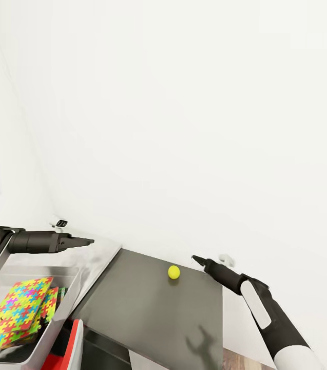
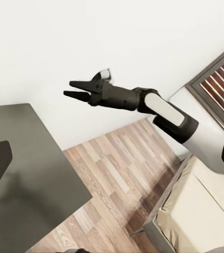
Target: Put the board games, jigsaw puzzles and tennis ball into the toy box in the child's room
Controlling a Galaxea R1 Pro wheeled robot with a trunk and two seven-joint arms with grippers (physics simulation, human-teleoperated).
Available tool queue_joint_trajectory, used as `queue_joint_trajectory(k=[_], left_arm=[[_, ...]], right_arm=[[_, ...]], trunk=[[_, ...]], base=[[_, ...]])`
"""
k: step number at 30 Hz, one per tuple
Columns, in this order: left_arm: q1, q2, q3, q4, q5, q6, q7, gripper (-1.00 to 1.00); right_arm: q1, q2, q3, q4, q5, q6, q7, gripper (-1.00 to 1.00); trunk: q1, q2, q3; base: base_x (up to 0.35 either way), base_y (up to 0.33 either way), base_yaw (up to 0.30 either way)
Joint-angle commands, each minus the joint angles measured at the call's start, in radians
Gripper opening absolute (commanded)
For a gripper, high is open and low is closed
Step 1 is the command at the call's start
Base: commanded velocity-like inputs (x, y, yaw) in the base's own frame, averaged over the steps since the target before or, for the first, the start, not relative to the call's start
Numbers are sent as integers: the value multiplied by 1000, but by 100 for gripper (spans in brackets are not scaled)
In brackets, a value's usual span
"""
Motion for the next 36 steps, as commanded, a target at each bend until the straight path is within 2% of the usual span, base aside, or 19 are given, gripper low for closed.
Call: queue_joint_trajectory(k=[1, 5, 6, 12, 14, 16, 17, 19, 21, 23, 28, 36], left_arm=[[-1, 2, -2, 0, 2, 11, -3, 100], [-1, 3, -1, 2, 3, 7, -3, 100], [-1, 4, -1, 2, 3, 5, -3, 100], [-1, 4, -1, 3, 5, 1, -3, 100], [-1, 5, -1, 3, 5, 0, -3, 100], [-1, 7, 0, 3, 5, 0, -3, 100], [-1, 8, 0, 3, 5, -1, -3, 100], [-1, 9, 1, 4, 5, -2, -3, 100], [-1, 10, 1, 4, 5, -3, -3, 100], [-1, 10, 1, 5, 5, -3, -3, 100], [-1, 10, 1, 5, 6, -3, -3, 100], [-1, 10, 1, 5, 6, -3, -3, 100]], right_arm=[[-1, 8, 10, -1, -5, 4, -29, 100], [-1, 54, 35, 0, -4, 6, -169, 100], [-2, 72, 40, 2, -5, 9, -228, 100], [-25, 125, 49, 19, -7, 15, -405, 100], [-69, 162, 62, 55, -8, 23, -500, 100], [-101, 176, 71, 86, -8, 28, -535, 100], [-138, 186, 83, 124, -8, 32, -562, 100], [-178, 196, 94, 166, -8, 34, -581, 100], [-263, 221, 113, 251, -7, 35, -602, 100], [-318, 232, 120, 313, -7, 34, -609, 100], [-416, 232, 125, 425, -6, 28, -622, 100], [-504, 232, 127, 519, -6, 29, -692, 100]], trunk=[[1, -2, -2], [1, -2, -2], [1, -2, -2], [1, -2, -2], [1, -2, -2], [1, -2, -2], [1, -2, -2], [1, -2, -2], [1, -2, -2], [1, -2, -2], [1, -2, -2], [1, -2, -2]], base=[[0, 0, 0], [0, 0, 0], [0, 0, 0], [0, 0, 0], [0, 0, 0], [0, 0, 0], [0, 0, 0], [0, 0, 0], [0, 0, 0], [0, 0, 0], [0, 0, 0], [0, 0, 0]])
